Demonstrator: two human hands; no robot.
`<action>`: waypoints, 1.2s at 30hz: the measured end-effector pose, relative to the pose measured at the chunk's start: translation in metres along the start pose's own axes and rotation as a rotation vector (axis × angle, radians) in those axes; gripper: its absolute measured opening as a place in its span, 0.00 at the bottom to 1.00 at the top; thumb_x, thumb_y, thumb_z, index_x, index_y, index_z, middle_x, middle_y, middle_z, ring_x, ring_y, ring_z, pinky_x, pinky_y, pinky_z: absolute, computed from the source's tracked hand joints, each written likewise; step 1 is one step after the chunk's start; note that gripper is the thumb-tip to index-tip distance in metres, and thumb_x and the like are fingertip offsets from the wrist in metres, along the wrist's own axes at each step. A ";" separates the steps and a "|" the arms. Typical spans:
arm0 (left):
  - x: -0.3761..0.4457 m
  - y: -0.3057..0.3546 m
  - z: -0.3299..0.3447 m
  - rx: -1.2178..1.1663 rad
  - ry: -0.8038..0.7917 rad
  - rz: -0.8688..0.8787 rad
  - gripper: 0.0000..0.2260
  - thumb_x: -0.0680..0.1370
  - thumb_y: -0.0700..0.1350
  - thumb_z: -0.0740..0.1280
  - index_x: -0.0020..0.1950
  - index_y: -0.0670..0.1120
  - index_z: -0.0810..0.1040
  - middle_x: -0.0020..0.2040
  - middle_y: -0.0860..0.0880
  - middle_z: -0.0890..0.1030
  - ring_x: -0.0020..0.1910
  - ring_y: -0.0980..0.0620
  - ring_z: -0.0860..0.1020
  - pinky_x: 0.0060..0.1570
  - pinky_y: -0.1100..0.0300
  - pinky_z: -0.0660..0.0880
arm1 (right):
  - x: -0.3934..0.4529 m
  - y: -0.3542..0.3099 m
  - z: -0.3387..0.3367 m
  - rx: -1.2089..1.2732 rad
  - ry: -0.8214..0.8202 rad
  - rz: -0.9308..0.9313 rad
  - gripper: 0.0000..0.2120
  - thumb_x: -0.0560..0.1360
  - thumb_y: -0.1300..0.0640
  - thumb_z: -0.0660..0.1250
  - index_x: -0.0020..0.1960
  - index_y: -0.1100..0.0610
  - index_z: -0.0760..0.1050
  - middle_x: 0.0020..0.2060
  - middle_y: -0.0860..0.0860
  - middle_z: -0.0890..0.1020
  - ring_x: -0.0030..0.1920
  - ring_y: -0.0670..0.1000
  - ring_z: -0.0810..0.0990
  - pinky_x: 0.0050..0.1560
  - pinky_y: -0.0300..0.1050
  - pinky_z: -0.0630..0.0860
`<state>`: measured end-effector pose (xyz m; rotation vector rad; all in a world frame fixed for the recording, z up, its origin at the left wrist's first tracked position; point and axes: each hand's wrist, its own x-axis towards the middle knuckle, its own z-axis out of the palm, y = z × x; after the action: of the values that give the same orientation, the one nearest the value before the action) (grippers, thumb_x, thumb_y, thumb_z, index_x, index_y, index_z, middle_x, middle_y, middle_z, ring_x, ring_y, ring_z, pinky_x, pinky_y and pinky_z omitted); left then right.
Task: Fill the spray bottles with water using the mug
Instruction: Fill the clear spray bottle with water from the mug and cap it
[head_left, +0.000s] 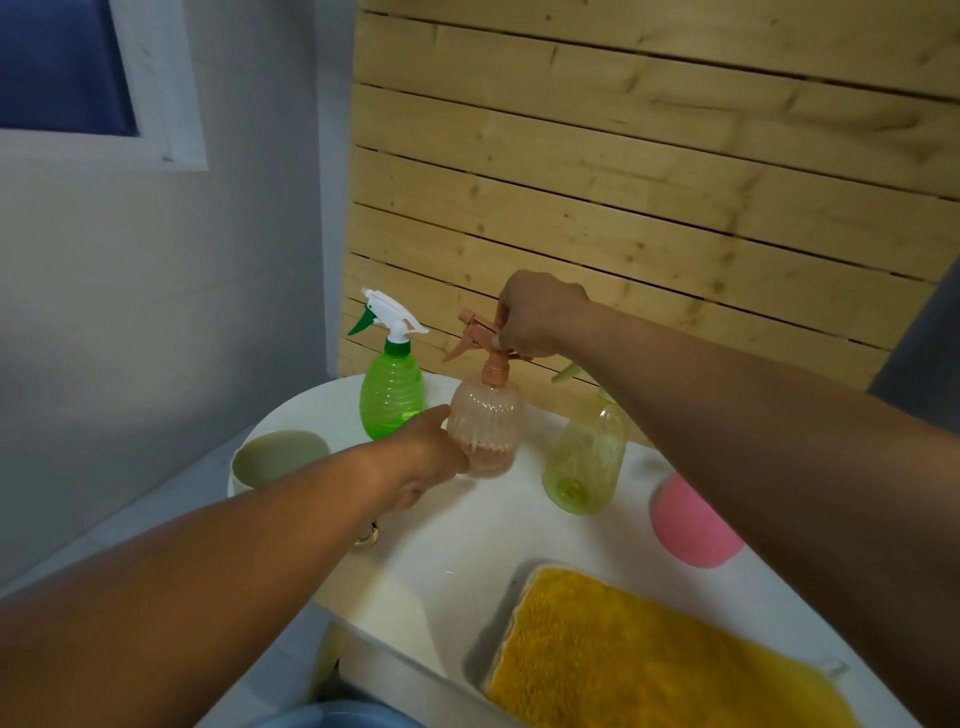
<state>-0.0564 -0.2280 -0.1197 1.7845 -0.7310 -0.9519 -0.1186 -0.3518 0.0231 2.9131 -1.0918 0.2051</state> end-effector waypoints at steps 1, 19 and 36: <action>-0.001 -0.001 0.000 0.008 -0.006 0.005 0.37 0.77 0.33 0.73 0.82 0.49 0.63 0.67 0.46 0.80 0.64 0.46 0.80 0.67 0.51 0.78 | 0.001 0.000 0.002 -0.008 -0.004 -0.001 0.14 0.74 0.48 0.75 0.54 0.54 0.78 0.47 0.50 0.83 0.51 0.56 0.81 0.59 0.53 0.72; -0.016 0.010 0.005 0.069 -0.121 0.087 0.19 0.80 0.33 0.71 0.47 0.57 0.70 0.55 0.49 0.81 0.50 0.56 0.77 0.47 0.68 0.73 | 0.010 0.003 0.015 -0.106 -0.037 -0.064 0.11 0.75 0.51 0.74 0.54 0.55 0.79 0.45 0.50 0.82 0.51 0.56 0.79 0.64 0.58 0.68; -0.030 0.021 0.005 0.120 -0.105 0.079 0.18 0.80 0.33 0.70 0.48 0.56 0.71 0.46 0.54 0.80 0.44 0.59 0.75 0.42 0.67 0.72 | -0.010 0.035 -0.065 -0.074 -0.134 0.009 0.39 0.73 0.30 0.66 0.70 0.59 0.75 0.67 0.55 0.77 0.65 0.59 0.75 0.62 0.52 0.72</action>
<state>-0.0778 -0.2134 -0.0930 1.8055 -0.9349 -0.9718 -0.1559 -0.3670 0.0854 2.8920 -1.1048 -0.0300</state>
